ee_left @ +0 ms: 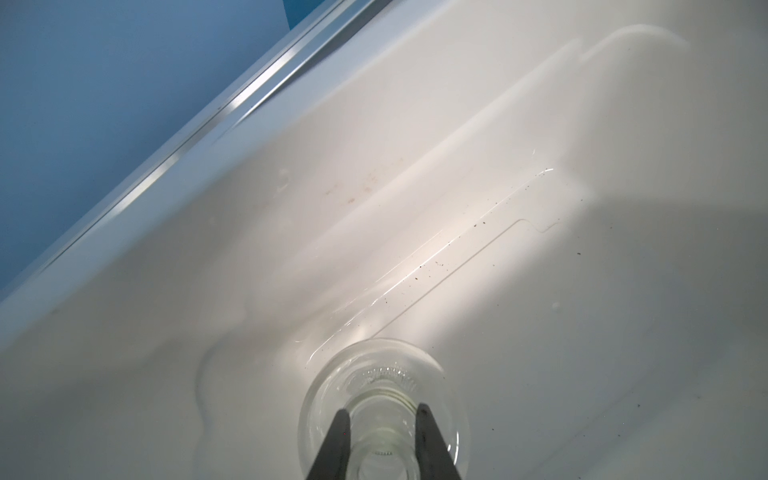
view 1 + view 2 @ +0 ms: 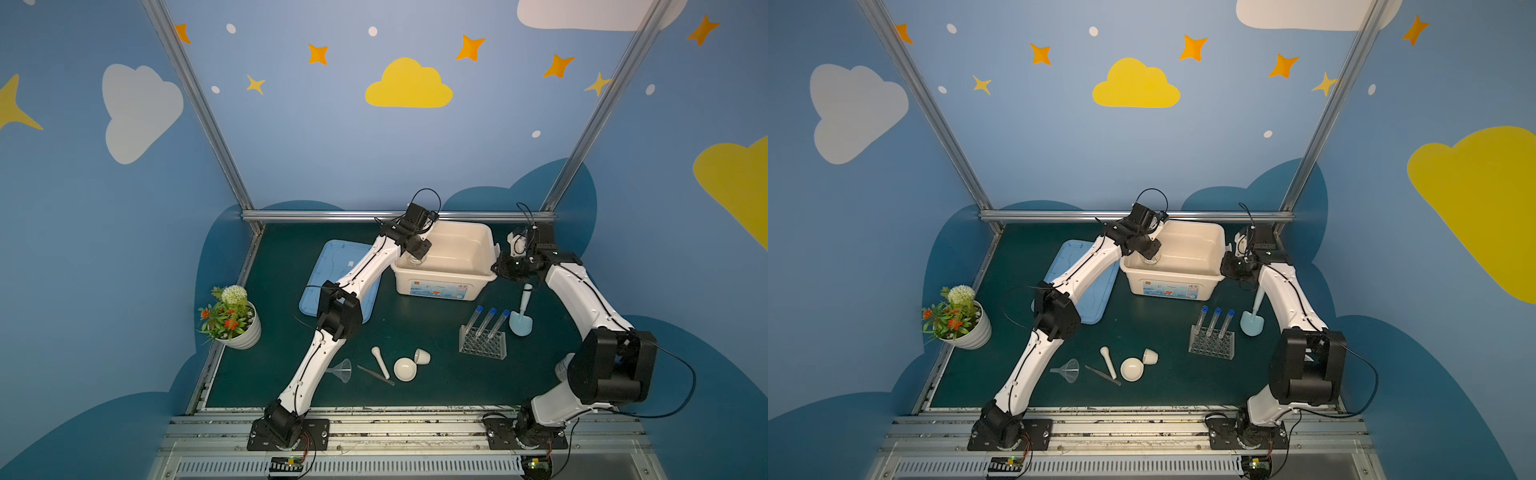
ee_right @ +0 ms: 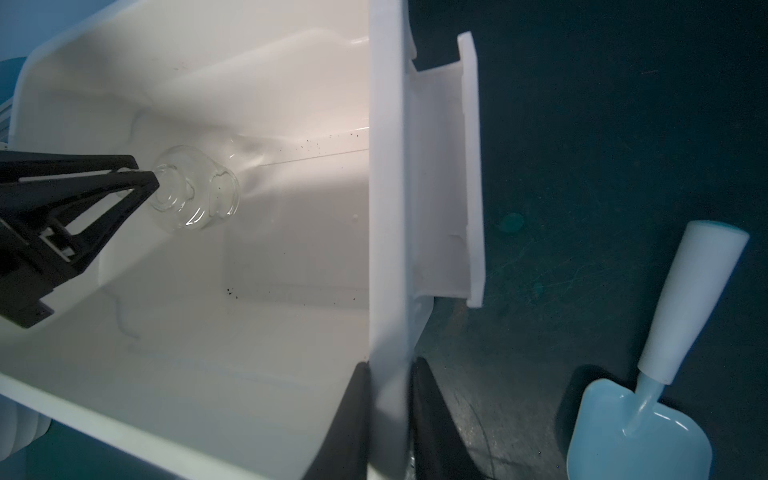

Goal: Organize the chemistry lab equipment
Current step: 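Lower the glass flask into the white box with the left gripper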

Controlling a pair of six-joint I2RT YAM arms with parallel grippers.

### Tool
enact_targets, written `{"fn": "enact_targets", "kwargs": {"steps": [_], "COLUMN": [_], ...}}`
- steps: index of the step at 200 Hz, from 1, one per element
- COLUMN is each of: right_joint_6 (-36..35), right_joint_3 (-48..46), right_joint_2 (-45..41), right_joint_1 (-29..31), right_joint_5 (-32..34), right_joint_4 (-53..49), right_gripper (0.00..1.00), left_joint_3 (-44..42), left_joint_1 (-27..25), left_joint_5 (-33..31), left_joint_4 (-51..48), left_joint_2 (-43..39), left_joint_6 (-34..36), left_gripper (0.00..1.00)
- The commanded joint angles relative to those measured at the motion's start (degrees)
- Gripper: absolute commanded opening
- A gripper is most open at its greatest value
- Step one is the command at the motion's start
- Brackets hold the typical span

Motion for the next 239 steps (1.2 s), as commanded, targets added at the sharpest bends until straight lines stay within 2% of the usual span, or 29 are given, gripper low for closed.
{"fn": "enact_targets", "kwargs": {"steps": [1,87,151,191,239], "right_joint_6": [0.3,-1.1,-2.2,-3.0,-5.1], "right_joint_3": [-0.9,-1.1,0.2,0.2,-0.1], "right_joint_2": [-1.5,-0.8,0.5,0.9,0.3], "right_joint_1": [0.3,0.1,-0.1,0.0,0.1], "right_joint_5": [-1.1,-0.3,-1.6,-4.2,-5.3], "right_joint_4": [-1.3,-1.1,-0.8,-0.5,-1.6], "right_gripper": [0.19,0.14,0.12,0.12,0.11], "left_joint_3": [1.5,1.1,1.7,1.7,3.7], "left_joint_1": [-0.7,-2.7,-3.1,-2.6,-0.3], "left_joint_5": [1.1,2.3,1.0,0.0,1.8], "left_joint_4": [0.8,-1.5,1.6,0.7,-2.1], "left_joint_2": [0.3,-2.9,-5.7,-3.9,0.4], "left_joint_6": [0.0,-0.9,-0.8,0.8,-1.3], "left_gripper": [0.11,0.1,0.11,0.12,0.12]}}
